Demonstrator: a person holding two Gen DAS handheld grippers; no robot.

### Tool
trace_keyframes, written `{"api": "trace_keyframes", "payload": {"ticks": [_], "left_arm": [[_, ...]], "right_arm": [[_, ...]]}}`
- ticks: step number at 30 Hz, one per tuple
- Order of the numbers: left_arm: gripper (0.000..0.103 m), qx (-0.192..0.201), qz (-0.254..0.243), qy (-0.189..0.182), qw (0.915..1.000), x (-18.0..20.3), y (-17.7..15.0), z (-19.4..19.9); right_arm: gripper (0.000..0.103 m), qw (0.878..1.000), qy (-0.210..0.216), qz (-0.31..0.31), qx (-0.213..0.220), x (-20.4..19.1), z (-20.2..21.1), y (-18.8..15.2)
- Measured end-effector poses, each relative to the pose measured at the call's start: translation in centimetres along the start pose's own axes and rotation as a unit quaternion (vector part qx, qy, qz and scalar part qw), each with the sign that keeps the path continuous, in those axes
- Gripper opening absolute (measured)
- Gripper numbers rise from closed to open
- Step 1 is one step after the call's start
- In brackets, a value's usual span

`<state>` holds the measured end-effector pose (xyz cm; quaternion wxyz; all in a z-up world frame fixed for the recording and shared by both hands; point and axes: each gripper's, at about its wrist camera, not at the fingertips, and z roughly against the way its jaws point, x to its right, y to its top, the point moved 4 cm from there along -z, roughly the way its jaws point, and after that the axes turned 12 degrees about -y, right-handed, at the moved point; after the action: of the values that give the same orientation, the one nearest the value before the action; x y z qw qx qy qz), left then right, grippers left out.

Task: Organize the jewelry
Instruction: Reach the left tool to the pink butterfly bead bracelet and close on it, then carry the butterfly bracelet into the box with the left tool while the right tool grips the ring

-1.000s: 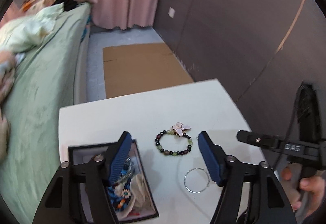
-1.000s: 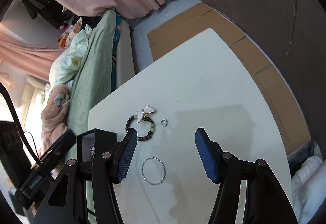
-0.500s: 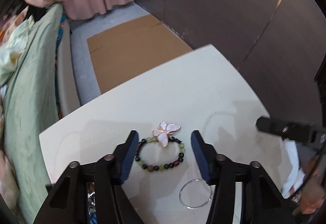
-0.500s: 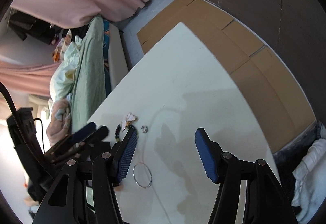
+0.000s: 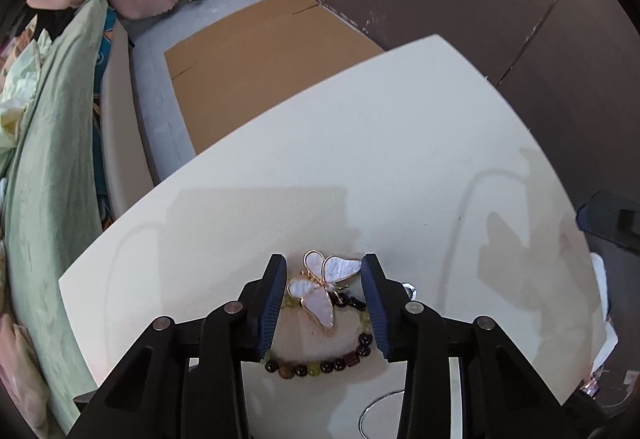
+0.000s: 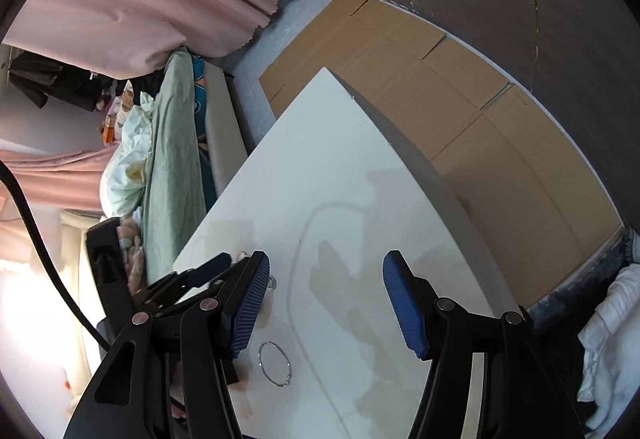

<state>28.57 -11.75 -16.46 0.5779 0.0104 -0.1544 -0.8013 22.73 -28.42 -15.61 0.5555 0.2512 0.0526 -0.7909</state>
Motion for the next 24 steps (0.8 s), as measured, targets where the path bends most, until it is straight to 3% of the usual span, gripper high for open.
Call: {"api": "trace_keyframes", "payload": {"ticks": [4, 6, 12, 24], "left_arm": [[0.038, 0.001, 0.001, -0.003, 1.0000, 0.0, 0.2, 0.0], [0.028, -0.001, 0.002, -0.009, 1.0000, 0.1, 0.1, 0.0], [0.026, -0.003, 0.007, 0.001, 1.0000, -0.3, -0.5, 0.3], [0.026, 0.069, 0.049, -0.019, 0.9962, -1.4, -1.7, 5.6]], "right_arm": [[0.061, 1.000, 0.000, -0.004, -0.003, 0.2, -0.2, 0.0], [0.061, 1.000, 0.000, -0.005, -0.004, 0.3, -0.2, 0.1], [0.061, 1.000, 0.001, 0.002, -0.007, 0.0, -0.3, -0.1], [0.060, 0.999, -0.002, 0.049, -0.019, -2.8, -1.6, -1.3]]}}
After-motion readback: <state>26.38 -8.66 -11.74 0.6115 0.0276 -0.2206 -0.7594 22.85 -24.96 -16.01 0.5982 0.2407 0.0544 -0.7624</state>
